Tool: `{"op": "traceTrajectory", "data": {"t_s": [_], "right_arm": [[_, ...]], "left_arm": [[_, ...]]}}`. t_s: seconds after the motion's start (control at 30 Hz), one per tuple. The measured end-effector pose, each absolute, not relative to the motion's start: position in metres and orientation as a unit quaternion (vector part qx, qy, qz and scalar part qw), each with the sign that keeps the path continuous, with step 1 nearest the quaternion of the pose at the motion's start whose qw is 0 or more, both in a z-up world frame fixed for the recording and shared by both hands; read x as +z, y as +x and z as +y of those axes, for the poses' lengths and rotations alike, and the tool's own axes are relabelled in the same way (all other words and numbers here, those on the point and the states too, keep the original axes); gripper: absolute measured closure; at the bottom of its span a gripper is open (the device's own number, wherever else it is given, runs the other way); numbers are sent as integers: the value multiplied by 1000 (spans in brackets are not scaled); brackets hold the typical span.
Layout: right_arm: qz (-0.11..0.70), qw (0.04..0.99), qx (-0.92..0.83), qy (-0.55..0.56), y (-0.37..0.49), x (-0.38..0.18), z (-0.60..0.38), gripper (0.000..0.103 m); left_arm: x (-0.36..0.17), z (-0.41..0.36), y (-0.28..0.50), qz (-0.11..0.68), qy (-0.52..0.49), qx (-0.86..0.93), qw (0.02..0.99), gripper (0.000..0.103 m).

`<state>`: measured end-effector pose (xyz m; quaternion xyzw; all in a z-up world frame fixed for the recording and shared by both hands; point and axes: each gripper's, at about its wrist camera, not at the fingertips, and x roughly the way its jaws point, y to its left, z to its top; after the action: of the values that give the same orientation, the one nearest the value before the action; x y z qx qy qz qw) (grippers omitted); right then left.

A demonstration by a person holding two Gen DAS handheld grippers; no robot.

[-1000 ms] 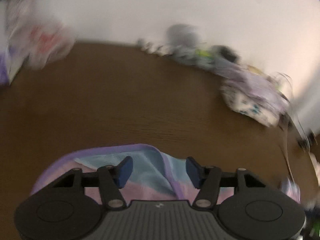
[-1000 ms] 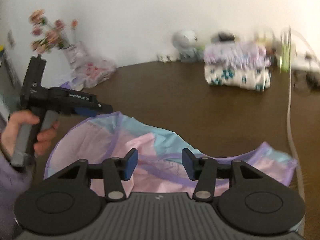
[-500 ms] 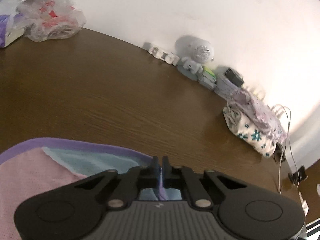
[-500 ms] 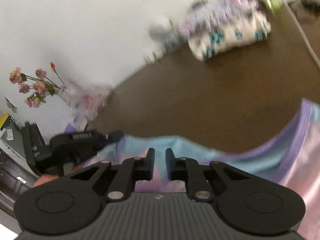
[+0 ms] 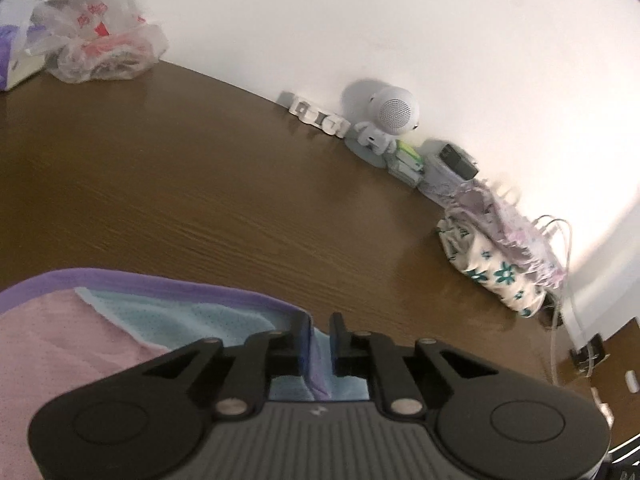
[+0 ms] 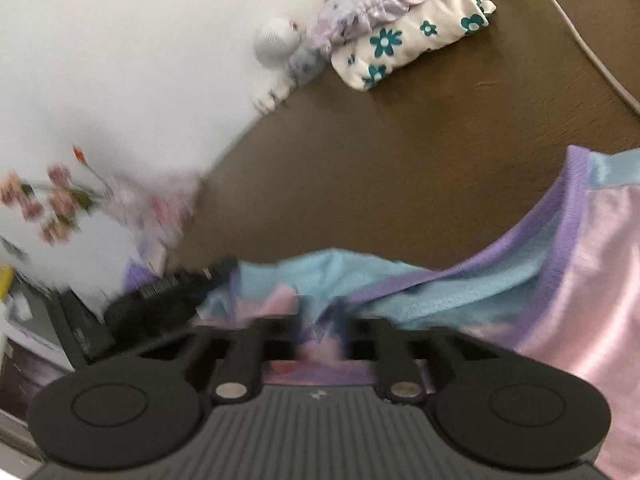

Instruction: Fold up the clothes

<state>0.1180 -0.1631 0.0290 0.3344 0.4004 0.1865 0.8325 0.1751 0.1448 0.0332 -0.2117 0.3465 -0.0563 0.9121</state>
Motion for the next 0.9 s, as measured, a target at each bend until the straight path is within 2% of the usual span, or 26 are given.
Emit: {"op": "traceTrajectory", "data": {"t_s": [0.13, 0.3, 0.33, 0.37, 0.43, 0.5, 0.53, 0.57, 0.73, 0.9], "right_arm": [[351, 864, 173, 318, 116, 35, -169, 103], [390, 857, 149, 303, 114, 34, -171, 98], [396, 850, 168, 303, 110, 37, -167, 92], [399, 850, 177, 295, 108, 39, -161, 76], [407, 852, 179, 276, 104, 41, -150, 63], [412, 852, 175, 271, 108, 36, -143, 74], [407, 854, 179, 271, 110, 34, -139, 92], [399, 857, 182, 271, 112, 33, -136, 100], [330, 895, 161, 254, 109, 48, -148, 100], [332, 899, 122, 257, 115, 42, -161, 98]], "left_arm": [[32, 145, 175, 343, -207, -45, 915, 102], [32, 144, 173, 338, -206, -33, 918, 102], [32, 145, 173, 338, -208, -30, 917, 102], [32, 147, 172, 337, -211, -28, 917, 102], [32, 147, 172, 336, -211, -26, 918, 102], [32, 147, 172, 335, -208, -25, 919, 102], [32, 146, 171, 334, -206, -25, 919, 102], [32, 146, 171, 334, -205, -24, 920, 102], [31, 145, 171, 331, -201, -24, 922, 102], [31, 143, 170, 329, -196, -22, 924, 102]]}}
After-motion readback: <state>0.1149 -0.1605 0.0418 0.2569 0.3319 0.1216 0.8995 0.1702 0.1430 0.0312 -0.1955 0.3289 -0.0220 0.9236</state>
